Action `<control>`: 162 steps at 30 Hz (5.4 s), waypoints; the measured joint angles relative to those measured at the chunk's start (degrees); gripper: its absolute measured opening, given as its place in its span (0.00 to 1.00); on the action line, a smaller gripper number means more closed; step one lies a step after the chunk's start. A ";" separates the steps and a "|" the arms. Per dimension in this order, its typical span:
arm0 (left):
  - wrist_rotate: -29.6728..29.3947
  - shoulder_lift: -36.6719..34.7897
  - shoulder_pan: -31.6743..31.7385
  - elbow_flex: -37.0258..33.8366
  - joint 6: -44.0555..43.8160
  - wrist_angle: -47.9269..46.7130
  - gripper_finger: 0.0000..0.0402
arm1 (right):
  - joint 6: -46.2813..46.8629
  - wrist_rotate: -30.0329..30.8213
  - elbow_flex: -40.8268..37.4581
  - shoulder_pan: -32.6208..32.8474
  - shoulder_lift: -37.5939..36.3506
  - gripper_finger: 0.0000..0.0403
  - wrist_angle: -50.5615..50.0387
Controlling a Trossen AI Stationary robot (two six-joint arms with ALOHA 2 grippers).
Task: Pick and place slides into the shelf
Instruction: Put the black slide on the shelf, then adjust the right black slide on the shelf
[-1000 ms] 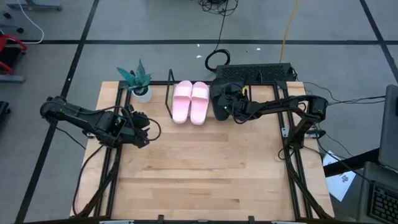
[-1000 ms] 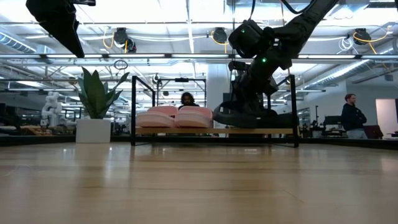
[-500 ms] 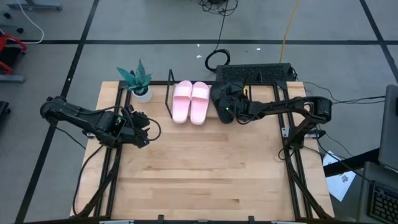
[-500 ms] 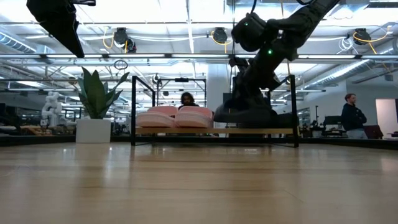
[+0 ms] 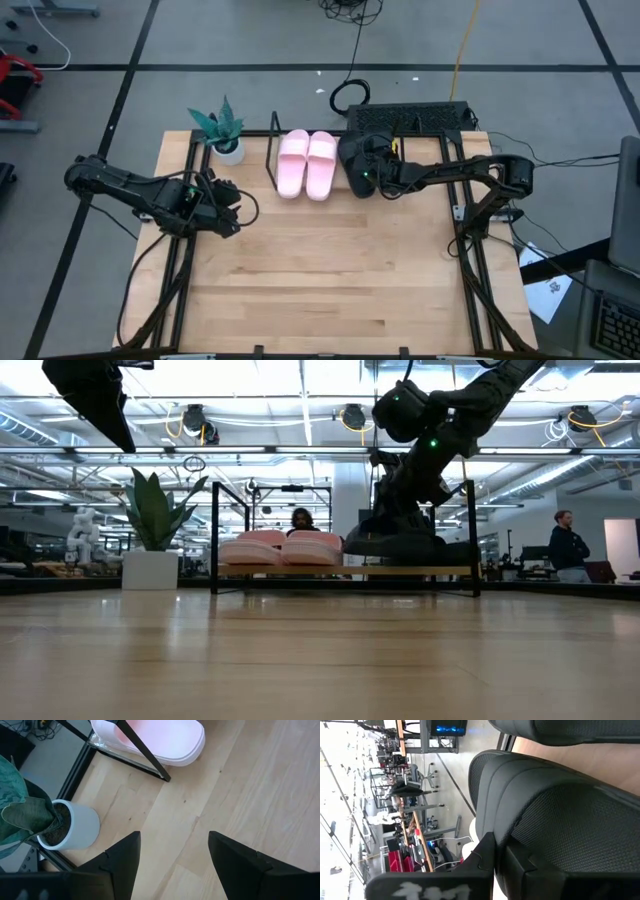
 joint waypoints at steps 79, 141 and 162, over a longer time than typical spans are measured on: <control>4.22 0.00 0.00 0.00 -1.66 -0.07 0.59 | -5.46 -11.08 0.04 3.27 0.06 0.30 10.34; -0.47 0.11 14.10 0.00 -9.03 7.66 0.59 | -153.66 -16.91 28.49 -12.26 1.30 0.22 -61.49; -0.22 0.11 14.73 0.00 -9.58 7.67 0.59 | -156.63 -16.49 22.40 -12.44 1.22 0.36 -54.95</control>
